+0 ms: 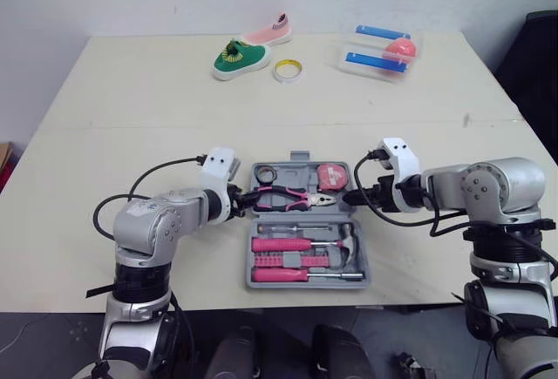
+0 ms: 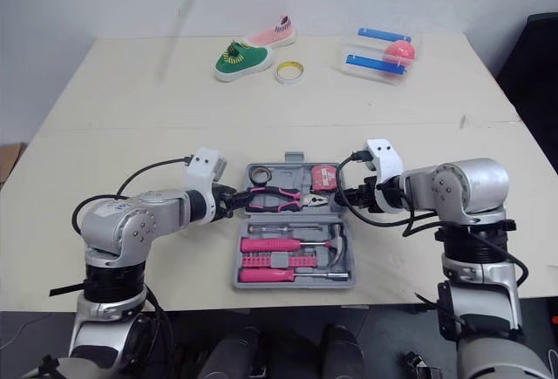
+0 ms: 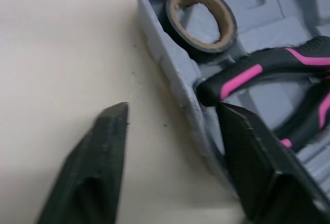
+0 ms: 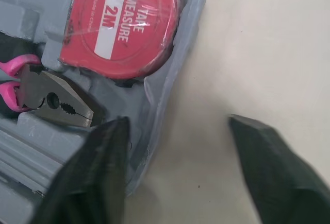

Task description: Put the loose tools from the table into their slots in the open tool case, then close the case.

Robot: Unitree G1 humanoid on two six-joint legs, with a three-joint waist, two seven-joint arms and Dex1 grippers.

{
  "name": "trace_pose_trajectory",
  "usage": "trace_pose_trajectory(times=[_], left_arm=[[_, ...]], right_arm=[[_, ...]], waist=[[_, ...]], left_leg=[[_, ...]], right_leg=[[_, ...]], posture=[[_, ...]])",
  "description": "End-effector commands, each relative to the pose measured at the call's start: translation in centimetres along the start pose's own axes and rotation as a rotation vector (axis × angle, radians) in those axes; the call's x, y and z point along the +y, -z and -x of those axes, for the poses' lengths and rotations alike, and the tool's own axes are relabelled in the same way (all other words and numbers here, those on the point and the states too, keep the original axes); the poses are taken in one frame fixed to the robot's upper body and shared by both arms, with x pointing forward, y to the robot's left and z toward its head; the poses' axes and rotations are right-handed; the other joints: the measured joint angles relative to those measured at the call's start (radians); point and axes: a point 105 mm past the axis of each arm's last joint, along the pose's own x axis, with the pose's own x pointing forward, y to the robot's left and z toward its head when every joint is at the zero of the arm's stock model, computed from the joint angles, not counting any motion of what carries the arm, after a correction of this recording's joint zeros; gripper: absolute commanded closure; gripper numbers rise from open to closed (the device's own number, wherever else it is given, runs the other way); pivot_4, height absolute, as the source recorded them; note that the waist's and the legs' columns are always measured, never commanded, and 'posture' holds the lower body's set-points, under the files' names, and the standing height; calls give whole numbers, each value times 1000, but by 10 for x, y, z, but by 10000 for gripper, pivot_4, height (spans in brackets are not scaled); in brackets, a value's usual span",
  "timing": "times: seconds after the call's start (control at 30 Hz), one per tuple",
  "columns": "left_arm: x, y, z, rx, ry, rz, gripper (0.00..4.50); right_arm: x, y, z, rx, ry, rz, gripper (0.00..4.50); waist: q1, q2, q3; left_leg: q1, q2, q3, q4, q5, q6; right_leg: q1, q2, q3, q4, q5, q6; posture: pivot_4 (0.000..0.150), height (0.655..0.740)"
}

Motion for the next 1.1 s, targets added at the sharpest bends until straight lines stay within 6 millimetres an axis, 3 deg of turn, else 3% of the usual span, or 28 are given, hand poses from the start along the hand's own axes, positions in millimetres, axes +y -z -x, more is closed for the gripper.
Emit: trace_pose_trajectory(times=[0.03,0.1,0.37,0.43,0.5,0.67,0.83,0.97,1.1], left_arm=[[-6,9,-4,42,37,48,40068],[-9,3,-4,5,57,83,45000],[-5,-28,6,-244,72,131,45000],[-3,-37,11,-338,80,96,45000],[3,-41,14,-392,63,65,45000],[17,-39,17,-504,20,-127,45000],[22,-28,13,-498,-6,-388,45000],[23,-19,18,-549,-24,-644,45000],[13,-14,27,-648,-7,-883,45000]], right_arm=[[7,5,-5,11,-44,-24,33645],[10,-2,-4,-32,-53,-40,43754],[11,-20,10,-223,-53,-21,44477],[10,-29,17,-351,-35,68,44477],[8,-24,18,-372,-12,150,44477],[-3,-19,17,-553,104,503,44477],[-14,-8,14,-640,212,798,44477],[-21,17,9,-668,228,943,44477],[-22,26,11,-736,260,1062,44477]], waist=[[0,0,0],[0,0,-1],[2,0,-1],[1,0,-1],[2,0,-1],[1,0,0],[1,0,0],[3,0,-1],[-1,0,-1]], left_leg=[[0,0,0,0,0,0],[0,0,0,0,0,0],[0,0,-1,0,1,-1],[-1,0,0,0,1,-1],[-1,-1,0,-1,1,-1],[-1,-1,2,-2,1,-1],[0,0,2,-1,1,-1],[1,0,2,-1,1,0],[2,0,2,-2,1,0]], right_leg=[[0,0,0,0,0,0],[0,0,0,0,0,0],[-1,0,0,1,0,0],[-1,0,0,1,0,0],[-1,0,0,0,0,0],[-2,1,0,-1,0,0],[-1,0,1,0,0,0],[0,0,0,-1,0,0],[1,-1,0,-2,0,0]], posture=[[1500,7400],[1500,7400],[1500,7400],[1500,7400],[1500,7400],[1500,7400],[1500,7400],[1500,7400],[1500,7400]])
